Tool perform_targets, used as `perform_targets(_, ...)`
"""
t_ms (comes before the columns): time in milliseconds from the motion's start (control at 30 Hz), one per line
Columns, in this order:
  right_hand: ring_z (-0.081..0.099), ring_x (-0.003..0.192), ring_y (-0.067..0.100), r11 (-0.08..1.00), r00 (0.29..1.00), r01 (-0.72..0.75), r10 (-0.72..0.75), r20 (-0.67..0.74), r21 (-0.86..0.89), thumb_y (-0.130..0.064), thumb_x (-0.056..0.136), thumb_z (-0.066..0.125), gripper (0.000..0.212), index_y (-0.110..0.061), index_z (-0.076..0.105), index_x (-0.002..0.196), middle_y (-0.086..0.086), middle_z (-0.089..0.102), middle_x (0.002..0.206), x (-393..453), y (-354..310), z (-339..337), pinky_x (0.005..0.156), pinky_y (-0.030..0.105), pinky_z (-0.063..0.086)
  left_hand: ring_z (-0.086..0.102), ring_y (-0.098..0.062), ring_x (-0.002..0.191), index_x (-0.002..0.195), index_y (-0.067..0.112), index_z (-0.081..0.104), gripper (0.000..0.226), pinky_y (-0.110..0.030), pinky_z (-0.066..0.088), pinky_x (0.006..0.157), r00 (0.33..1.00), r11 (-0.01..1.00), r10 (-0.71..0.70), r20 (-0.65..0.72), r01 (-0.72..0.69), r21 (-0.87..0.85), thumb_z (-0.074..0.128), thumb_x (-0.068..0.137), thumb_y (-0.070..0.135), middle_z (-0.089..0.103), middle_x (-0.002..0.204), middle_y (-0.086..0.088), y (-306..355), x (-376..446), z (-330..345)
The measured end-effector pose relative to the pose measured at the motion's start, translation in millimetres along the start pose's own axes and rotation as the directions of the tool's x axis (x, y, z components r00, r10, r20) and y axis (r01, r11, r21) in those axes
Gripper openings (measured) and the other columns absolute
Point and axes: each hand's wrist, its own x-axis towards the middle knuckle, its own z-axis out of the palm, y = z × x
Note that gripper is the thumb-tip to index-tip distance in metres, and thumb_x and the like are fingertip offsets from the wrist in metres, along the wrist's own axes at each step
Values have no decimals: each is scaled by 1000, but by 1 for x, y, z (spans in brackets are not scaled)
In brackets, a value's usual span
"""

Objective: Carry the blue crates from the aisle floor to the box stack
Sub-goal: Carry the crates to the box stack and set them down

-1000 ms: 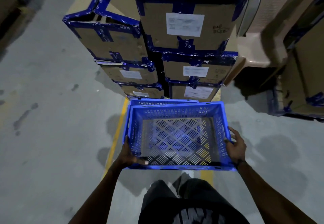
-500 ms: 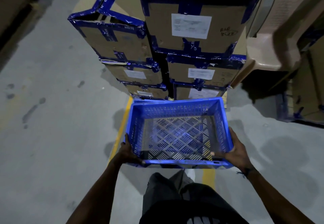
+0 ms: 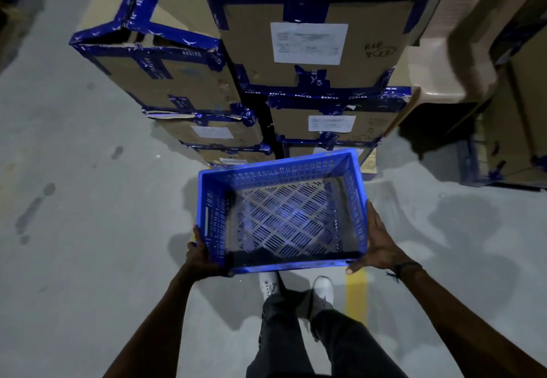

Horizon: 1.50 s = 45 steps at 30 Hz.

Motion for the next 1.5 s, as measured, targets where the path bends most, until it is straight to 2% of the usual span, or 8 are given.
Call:
perform_targets(133,-19,147,-5,1000,999,-14,14,-35,24,-52,17,99,185,-11,-19,154,-25,-27,158,2,-5,18,121,18,0,29,-49,139,125,46,-55,189,-61,39,112,998,1000,18,-54,-17,12,96,12,67,22,148,-25,2,1,-11)
perform_targets(267,0,151,28,990,989,-141,141,-48,8,-70,13,91,191,-19,-32,151,-1,-14,164,2,-16,33,119,48,14,29,-51,138,137,34,-50,191,-62,36,113,998,999,37,-56,-35,37,104,25,49,22,147,-28,6,0,-20)
perform_targets(467,31,134,49,951,951,-308,308,10,7,-64,5,92,197,-27,-41,145,17,12,150,4,-36,26,104,56,39,20,-51,144,146,34,-44,199,-65,31,115,999,1000,6,-36,-6,2,96,9,67,16,152,-28,-7,11,-15)
perform_targets(600,35,126,58,908,908,-419,419,-3,21,-41,15,101,190,-35,-39,144,23,21,139,10,-53,18,102,63,39,25,-49,140,148,30,-43,200,-60,31,116,999,1000,-17,-43,16,-26,95,8,64,21,146,-27,3,1,-11)
perform_targets(767,36,123,53,901,901,-434,434,2,-26,-38,13,103,195,-35,-43,142,19,22,133,10,-53,27,100,62,39,19,-52,141,131,41,-55,200,-63,26,117,999,999,-12,-36,10,-41,95,0,62,14,148,-25,4,7,-12)
perform_targets(933,40,118,50,895,894,-447,446,-33,-12,-54,4,97,198,-38,-50,135,17,26,128,4,-49,51,95,59,43,19,-50,141,128,45,-57,198,-59,23,120,998,1000,15,-56,-15,-6,99,8,57,14,144,-24,1,22,-25)
perform_targets(1133,33,129,58,880,880,-475,475,-9,1,-62,-4,90,198,-40,-51,134,27,21,138,13,-51,41,103,64,35,23,-49,139,133,44,-54,196,-61,25,118,996,997,75,-57,-77,-30,97,10,63,19,144,-22,-8,12,-21)
perform_targets(1500,17,137,60,864,864,-503,503,0,-11,-34,14,104,192,-46,-51,128,32,10,146,12,-75,42,111,65,25,20,-40,139,146,38,-44,192,-57,25,118,991,989,122,-55,-126,-75,97,17,64,19,139,-15,-21,-3,-25)
